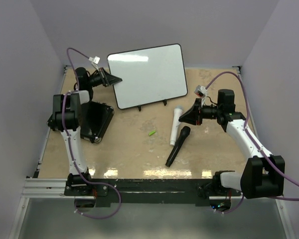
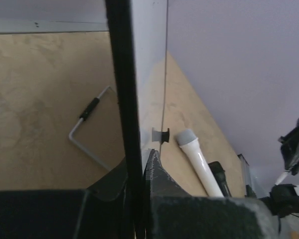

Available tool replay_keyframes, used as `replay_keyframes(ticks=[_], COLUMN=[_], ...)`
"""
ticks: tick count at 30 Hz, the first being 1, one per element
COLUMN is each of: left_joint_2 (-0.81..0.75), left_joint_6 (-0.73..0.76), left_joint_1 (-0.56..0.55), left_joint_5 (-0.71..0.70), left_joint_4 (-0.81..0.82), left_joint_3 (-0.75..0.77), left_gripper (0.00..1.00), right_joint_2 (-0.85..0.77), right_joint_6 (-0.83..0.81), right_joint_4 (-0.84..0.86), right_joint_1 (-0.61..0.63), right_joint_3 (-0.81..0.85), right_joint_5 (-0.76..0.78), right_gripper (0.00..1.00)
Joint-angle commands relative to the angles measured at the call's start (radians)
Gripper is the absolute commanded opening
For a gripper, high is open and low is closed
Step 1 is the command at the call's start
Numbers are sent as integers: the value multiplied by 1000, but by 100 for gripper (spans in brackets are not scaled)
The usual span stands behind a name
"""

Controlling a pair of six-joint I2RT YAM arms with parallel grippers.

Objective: Write a sentence on the whiteboard
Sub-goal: Pick up the whiteboard from the whiteboard stand.

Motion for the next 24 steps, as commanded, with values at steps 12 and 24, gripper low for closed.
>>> replay_keyframes(ticks=[12, 24], left_joint_2=[-93, -246], left_joint_6=[-227, -269], left_joint_1=[-4, -78], left_joint_5=[-93, -232], left_joint_4=[516, 421], left_joint_3=[-1, 6], left_gripper=[0, 0], right_joint_2=[4, -14], right_joint_6=[-42, -80], right_joint_4=[-24, -62], right_joint_1=[-3, -3], right_joint_3=[58, 72], right_joint_5=[-27, -27], right_gripper=[0, 0])
